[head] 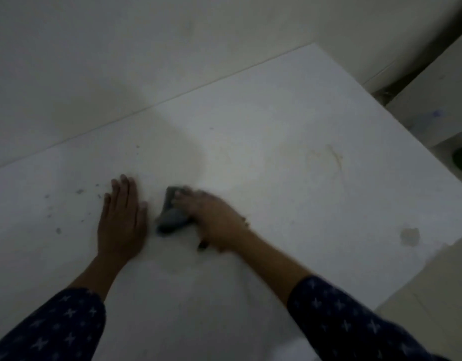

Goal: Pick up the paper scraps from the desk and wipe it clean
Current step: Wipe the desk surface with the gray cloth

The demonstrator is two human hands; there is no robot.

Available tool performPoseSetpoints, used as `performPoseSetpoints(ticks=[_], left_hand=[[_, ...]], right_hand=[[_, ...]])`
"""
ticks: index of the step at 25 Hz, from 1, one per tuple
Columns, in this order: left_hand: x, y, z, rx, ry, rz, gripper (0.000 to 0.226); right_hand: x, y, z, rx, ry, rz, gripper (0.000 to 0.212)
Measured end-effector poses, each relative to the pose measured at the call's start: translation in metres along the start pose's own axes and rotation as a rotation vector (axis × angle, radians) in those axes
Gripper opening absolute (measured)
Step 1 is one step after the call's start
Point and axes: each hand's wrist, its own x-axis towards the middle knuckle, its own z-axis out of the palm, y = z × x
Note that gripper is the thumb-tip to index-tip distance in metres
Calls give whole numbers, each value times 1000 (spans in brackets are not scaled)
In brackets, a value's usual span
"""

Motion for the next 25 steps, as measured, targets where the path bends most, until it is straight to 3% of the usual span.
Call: performPoseSetpoints(ticks=[4, 6, 9, 10, 13, 14, 17, 19, 22, 23, 25], left_hand=[[0, -5, -1, -15, 6, 1, 64], [1, -4, 0, -18, 13, 7, 63], [0, -5, 0, -37, 30, 11, 61], [0, -6, 0, -45, 29, 16, 60], [-2, -9, 1, -90, 32, 49, 60], [0, -9, 1, -88, 34, 44, 60], [0, -6, 0, -60, 15, 18, 60], [-1, -3, -2, -56, 18, 11, 60], [0, -2, -3, -54, 10, 1, 59], [0, -1, -3, -50, 13, -4, 59], [1, -2, -3, -44, 8, -8, 59]], right_hand=[[12, 96, -84, -39, 491, 550, 62], [2, 117, -119, -59, 607, 715, 51], [17, 58, -86, -74, 655, 564, 48], [29, 28, -58, 0, 573, 431, 49], [65, -33, 7, -57, 2, 86, 73], [77, -23, 5, -85, -8, 37, 80], [86, 38, -54, -2, 285, 304, 86], [75, 86, -100, -42, 504, 583, 73], [53, 130, -145, -112, 665, 866, 58], [55, 129, -150, -64, 728, 920, 55], [79, 96, -135, -103, 747, 822, 46]])
